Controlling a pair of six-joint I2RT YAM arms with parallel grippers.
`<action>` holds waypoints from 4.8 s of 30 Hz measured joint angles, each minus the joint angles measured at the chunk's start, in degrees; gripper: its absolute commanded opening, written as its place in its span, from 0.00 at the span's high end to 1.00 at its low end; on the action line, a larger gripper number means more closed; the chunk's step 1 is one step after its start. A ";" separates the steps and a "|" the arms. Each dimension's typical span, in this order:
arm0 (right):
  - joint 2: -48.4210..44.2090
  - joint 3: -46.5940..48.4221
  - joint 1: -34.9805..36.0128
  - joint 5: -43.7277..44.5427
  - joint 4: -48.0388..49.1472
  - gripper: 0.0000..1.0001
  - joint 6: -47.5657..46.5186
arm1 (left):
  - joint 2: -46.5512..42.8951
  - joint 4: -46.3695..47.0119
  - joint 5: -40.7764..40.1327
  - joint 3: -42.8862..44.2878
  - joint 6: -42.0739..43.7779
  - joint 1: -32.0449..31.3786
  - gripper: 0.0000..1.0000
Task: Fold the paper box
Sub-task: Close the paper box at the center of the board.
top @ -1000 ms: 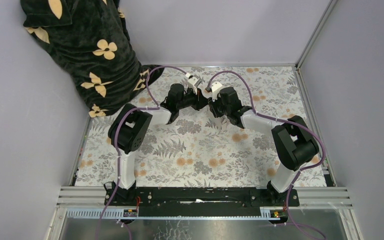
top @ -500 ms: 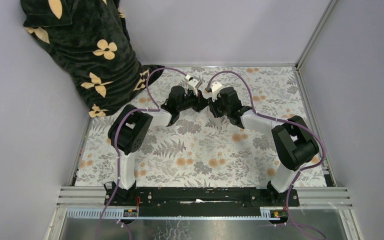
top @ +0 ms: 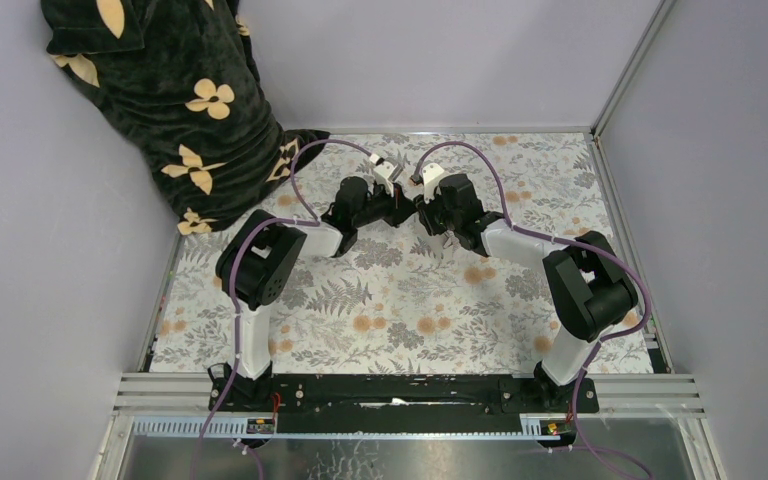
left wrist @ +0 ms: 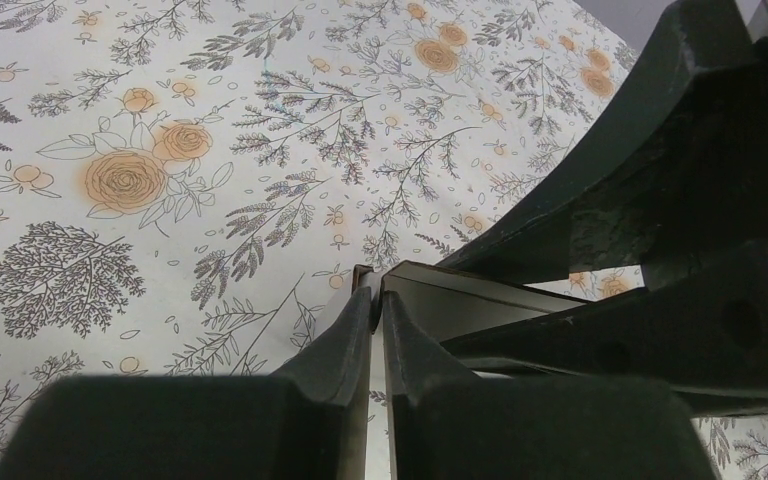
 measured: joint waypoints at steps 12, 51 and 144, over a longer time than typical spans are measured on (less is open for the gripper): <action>0.04 0.37 0.00 -0.02 -0.68 0.58 -0.02 | 0.00 4.39 -1.05 -2.84 -0.07 -0.15 0.88; -4.83 0.66 1.07 5.95 -6.56 0.85 -3.04 | 0.22 5.11 -2.03 -2.69 -0.22 -1.33 0.87; -48.50 -8.39 3.50 -51.19 -32.63 0.86 10.23 | -85.22 -14.82 7.34 -47.10 -24.59 -8.07 0.48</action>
